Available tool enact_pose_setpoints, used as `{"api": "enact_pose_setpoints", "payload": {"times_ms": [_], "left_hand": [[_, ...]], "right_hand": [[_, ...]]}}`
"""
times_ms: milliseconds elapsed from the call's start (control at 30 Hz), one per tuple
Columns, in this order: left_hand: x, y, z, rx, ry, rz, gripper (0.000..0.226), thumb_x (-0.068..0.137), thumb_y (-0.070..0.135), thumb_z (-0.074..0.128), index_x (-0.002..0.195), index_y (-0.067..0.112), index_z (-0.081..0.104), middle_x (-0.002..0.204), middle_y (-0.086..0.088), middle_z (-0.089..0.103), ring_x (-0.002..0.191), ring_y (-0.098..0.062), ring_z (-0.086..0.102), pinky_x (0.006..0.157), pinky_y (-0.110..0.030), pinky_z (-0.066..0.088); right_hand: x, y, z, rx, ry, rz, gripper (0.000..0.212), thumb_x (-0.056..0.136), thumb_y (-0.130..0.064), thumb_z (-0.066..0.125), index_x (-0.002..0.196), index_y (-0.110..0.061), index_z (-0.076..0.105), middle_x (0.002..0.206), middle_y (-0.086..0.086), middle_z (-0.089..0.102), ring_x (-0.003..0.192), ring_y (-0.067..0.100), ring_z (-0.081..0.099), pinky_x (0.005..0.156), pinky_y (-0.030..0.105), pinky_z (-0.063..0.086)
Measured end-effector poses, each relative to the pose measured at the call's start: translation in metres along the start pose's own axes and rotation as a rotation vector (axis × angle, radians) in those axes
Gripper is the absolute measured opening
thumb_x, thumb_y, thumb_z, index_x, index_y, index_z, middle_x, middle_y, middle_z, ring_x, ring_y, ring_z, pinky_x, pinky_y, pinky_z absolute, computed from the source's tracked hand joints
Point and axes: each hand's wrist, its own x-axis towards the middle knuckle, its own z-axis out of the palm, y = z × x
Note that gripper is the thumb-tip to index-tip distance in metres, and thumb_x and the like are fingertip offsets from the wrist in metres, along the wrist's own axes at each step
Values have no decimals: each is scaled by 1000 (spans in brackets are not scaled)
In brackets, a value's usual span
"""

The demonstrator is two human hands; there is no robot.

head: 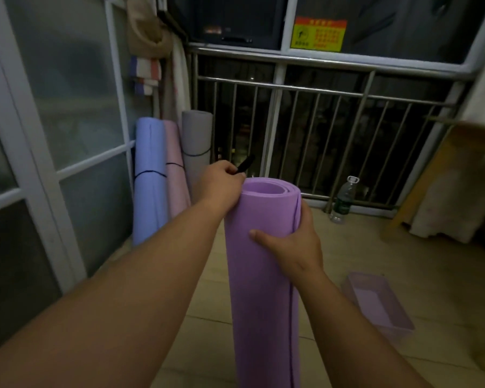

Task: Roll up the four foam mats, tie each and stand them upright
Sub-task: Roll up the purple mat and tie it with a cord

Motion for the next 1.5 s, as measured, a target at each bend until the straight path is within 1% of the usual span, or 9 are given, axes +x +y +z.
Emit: {"api": "enact_pose_setpoints", "payload": {"times_ms": [233,433,533,633,833,967,1100,1267,1500], "left_hand": [[-8,32,19,92,-294,274,16,86,30,67,72,31,59,84,5,64,88,-21,62,82,-41,52],[-9,46,26,303,-420,474,16,94,38,56,102,32,69,109,6,65,105,-18,57,91,-41,47],[-10,56,24,479,-275,713,30,95,40,53,117,26,69,117,5,57,110,-17,46,96,-39,40],[-10,59,22,362,-424,685,23,97,30,53,112,26,69,102,7,60,98,-13,52,86,-33,45],[1,56,17,206,-619,540,17,96,28,54,96,43,63,93,17,61,93,-4,56,86,-32,47],[5,49,16,164,-638,505,16,96,29,54,100,40,64,99,13,63,96,-7,58,90,-36,49],[7,47,17,196,-572,484,9,94,33,56,95,38,64,94,11,63,91,-8,58,87,-38,51],[8,45,17,332,-435,481,12,91,43,59,94,31,60,92,8,61,84,-10,56,76,-32,49],[12,41,13,260,-431,467,10,93,34,56,84,31,59,86,8,60,82,-11,56,74,-33,48]], "right_hand": [[0,13,-25,99,22,-22,117,47,-65,80,147,-33,28,142,-8,43,126,17,48,99,48,50],[17,-8,-49,324,174,52,32,98,-49,47,112,-22,57,111,-1,63,94,6,57,74,26,45],[32,-15,-62,343,206,145,21,95,-36,58,93,-15,59,93,3,64,86,18,59,72,34,47],[44,-19,-69,346,131,185,6,91,-18,60,92,-12,57,90,6,60,82,20,56,65,31,44],[52,-37,-63,287,-151,98,45,88,-4,52,118,-36,57,104,0,64,82,18,63,74,35,53],[52,-44,-48,246,-153,26,32,91,-6,55,104,-35,62,102,-9,63,95,12,63,77,25,53],[56,-40,-41,176,-60,58,6,90,-21,61,95,-20,66,90,2,67,89,21,65,78,38,55],[55,-35,-33,106,31,140,24,89,-37,58,80,-18,69,80,8,70,85,31,66,81,56,55],[53,-34,-34,195,-64,204,29,88,-48,61,94,-19,66,94,7,69,92,27,66,88,52,55]]}}
